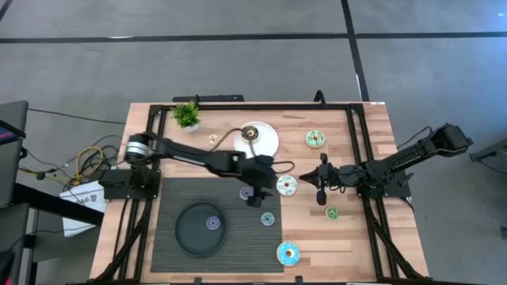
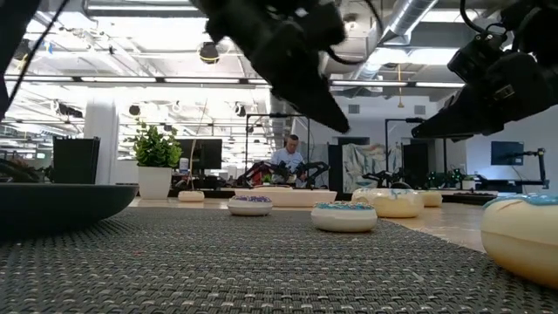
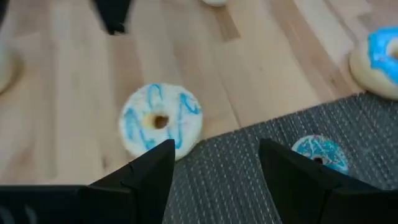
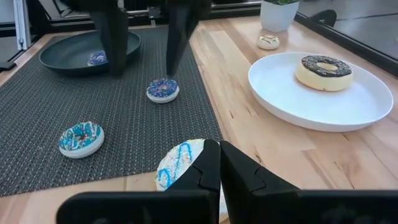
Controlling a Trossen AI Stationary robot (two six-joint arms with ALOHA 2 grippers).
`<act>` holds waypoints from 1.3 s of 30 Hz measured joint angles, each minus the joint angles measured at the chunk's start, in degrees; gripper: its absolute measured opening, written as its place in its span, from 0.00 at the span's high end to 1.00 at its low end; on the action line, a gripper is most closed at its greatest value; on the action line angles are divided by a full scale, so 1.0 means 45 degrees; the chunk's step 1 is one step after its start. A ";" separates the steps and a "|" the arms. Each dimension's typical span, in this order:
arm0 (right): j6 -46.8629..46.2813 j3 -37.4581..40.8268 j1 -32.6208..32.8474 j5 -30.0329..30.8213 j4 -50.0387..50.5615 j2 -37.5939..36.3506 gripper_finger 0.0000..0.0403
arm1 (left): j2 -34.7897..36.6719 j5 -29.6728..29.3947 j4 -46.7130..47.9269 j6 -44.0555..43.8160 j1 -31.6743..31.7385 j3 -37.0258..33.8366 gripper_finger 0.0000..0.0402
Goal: Pick & Place donuts
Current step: Put the large white donut on the white plate
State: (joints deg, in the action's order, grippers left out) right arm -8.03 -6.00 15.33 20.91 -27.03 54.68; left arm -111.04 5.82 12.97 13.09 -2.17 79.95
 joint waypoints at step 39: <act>-0.0252 0.0010 0.0000 0.0000 0.0826 -0.0005 1.00 | -0.5548 -0.0302 0.4375 0.3333 0.0388 0.6427 0.43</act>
State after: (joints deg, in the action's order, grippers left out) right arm -9.16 -5.96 15.33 20.91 -23.31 54.65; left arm -136.00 4.46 32.66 28.09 -0.43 108.87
